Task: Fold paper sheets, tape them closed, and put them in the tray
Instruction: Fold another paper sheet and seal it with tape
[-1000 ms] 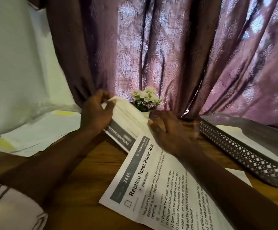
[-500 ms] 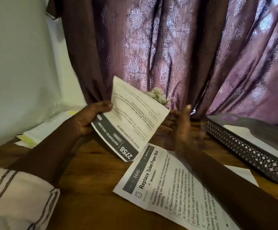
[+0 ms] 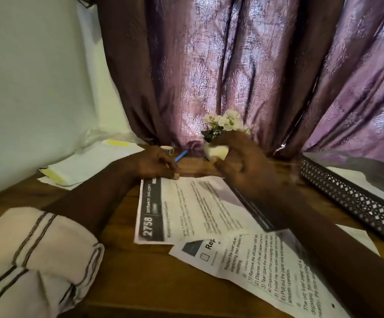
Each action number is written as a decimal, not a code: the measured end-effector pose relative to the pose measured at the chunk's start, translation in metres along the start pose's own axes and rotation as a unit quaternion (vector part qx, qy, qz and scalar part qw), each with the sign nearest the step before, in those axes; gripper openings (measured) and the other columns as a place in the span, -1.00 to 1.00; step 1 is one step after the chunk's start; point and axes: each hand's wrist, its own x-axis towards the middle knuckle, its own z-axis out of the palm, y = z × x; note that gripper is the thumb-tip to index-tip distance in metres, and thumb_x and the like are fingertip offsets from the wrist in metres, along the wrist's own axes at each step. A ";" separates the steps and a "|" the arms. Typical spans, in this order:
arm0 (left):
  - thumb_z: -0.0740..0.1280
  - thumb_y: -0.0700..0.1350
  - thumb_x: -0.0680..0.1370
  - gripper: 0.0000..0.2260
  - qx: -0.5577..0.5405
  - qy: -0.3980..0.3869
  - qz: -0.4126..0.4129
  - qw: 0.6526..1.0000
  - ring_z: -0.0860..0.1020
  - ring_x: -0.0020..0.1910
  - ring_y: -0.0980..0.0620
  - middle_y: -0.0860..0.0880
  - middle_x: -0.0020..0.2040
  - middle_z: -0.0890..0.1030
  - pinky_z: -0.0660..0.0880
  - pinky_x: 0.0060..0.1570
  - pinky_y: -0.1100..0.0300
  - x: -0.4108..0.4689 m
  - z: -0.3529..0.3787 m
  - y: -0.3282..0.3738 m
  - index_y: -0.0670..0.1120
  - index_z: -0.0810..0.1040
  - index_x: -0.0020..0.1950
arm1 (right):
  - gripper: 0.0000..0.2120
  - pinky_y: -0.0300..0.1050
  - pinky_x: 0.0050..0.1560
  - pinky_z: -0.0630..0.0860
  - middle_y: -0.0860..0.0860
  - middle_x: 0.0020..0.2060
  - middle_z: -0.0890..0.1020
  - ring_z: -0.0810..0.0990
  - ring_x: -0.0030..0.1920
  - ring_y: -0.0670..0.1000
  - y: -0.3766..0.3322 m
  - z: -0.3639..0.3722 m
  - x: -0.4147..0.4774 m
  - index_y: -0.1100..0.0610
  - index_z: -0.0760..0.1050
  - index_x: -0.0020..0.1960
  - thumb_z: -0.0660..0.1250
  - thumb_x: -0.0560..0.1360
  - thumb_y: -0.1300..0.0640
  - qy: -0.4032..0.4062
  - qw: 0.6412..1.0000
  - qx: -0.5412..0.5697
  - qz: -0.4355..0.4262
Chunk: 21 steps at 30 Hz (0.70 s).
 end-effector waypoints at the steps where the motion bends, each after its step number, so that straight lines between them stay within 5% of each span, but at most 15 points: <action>1: 0.57 -0.16 0.46 -0.84 -0.057 0.001 -0.005 0.998 0.58 -0.27 0.32 0.17 -0.29 0.68 0.42 -0.21 0.45 -0.001 0.003 0.004 -0.14 0.76 0.02 | -0.69 0.05 0.26 0.54 -0.04 0.17 0.63 0.61 0.21 -0.03 -0.006 0.009 -0.002 0.04 0.63 0.23 0.41 0.53 -0.06 -0.090 0.993 0.077 0.023; 3: 0.53 -0.24 0.48 -0.78 -0.173 0.019 -0.033 0.984 0.62 -0.25 0.29 0.13 -0.22 0.70 0.48 -0.22 0.44 -0.002 0.006 0.012 -0.19 0.71 0.11 | -0.58 -0.06 0.38 0.48 -0.15 0.31 0.58 0.54 0.32 -0.17 -0.011 0.026 -0.010 -0.08 0.61 0.30 0.39 0.52 -0.24 -0.270 0.951 0.126 0.086; 5: 0.53 -0.23 0.48 -0.74 -0.268 0.015 -0.085 0.960 0.69 -0.17 0.14 0.01 -0.07 0.73 0.58 -0.18 0.31 -0.001 0.005 0.017 -0.15 0.68 0.17 | -0.46 -0.01 0.55 0.26 -0.12 0.52 0.40 0.35 0.52 -0.11 -0.007 0.039 -0.017 -0.23 0.47 0.45 0.27 0.53 -0.39 -0.376 0.917 0.052 0.120; 9: 0.56 -0.20 0.46 -0.67 -0.280 -0.030 -0.173 0.944 0.72 -0.11 -0.13 -0.20 0.03 0.73 0.66 -0.15 0.07 -0.004 0.000 0.014 -0.12 0.62 0.20 | -0.37 0.09 0.56 0.20 -0.09 0.59 0.30 0.27 0.57 0.02 -0.002 0.045 -0.019 -0.25 0.33 0.54 0.09 0.54 -0.46 -0.361 0.916 -0.030 0.172; 12: 0.61 -0.20 0.39 -0.67 -0.095 0.013 -0.158 0.983 0.72 -0.13 -0.07 -0.14 -0.01 0.74 0.64 -0.12 0.15 0.001 0.005 0.017 -0.11 0.66 0.12 | -0.37 0.14 0.51 0.27 -0.09 0.54 0.37 0.34 0.52 0.04 0.001 0.046 -0.021 -0.20 0.36 0.52 0.11 0.55 -0.45 -0.334 0.920 -0.057 0.199; 15: 0.60 -0.17 0.40 -0.75 0.031 0.074 -0.147 0.986 0.67 -0.25 0.04 -0.07 -0.12 0.73 0.51 -0.25 0.24 0.005 0.011 0.028 -0.07 0.70 0.05 | -0.37 0.19 0.53 0.20 -0.09 0.54 0.36 0.31 0.54 0.03 0.000 0.047 -0.021 -0.15 0.33 0.54 0.07 0.58 -0.43 -0.347 0.915 -0.071 0.191; 19: 0.49 -0.03 0.51 -0.74 -0.245 0.051 -0.113 0.962 0.66 -0.27 0.06 -0.12 -0.11 0.73 0.56 -0.18 0.20 0.004 0.013 0.050 -0.19 0.72 0.09 | -0.38 0.19 0.53 0.21 -0.07 0.55 0.36 0.30 0.54 0.03 -0.001 0.046 -0.020 -0.13 0.31 0.55 0.07 0.59 -0.41 -0.355 0.914 -0.059 0.188; 21: 0.35 0.00 0.62 -0.70 -0.329 0.008 -0.107 0.938 0.69 -0.11 0.02 -0.13 0.00 0.73 0.55 -0.08 0.15 0.002 0.019 0.053 -0.21 0.70 0.14 | -0.46 0.17 0.44 0.33 -0.03 0.46 0.46 0.41 0.45 0.06 0.001 0.046 -0.020 -0.15 0.38 0.47 0.13 0.60 -0.37 -0.344 0.919 -0.050 0.184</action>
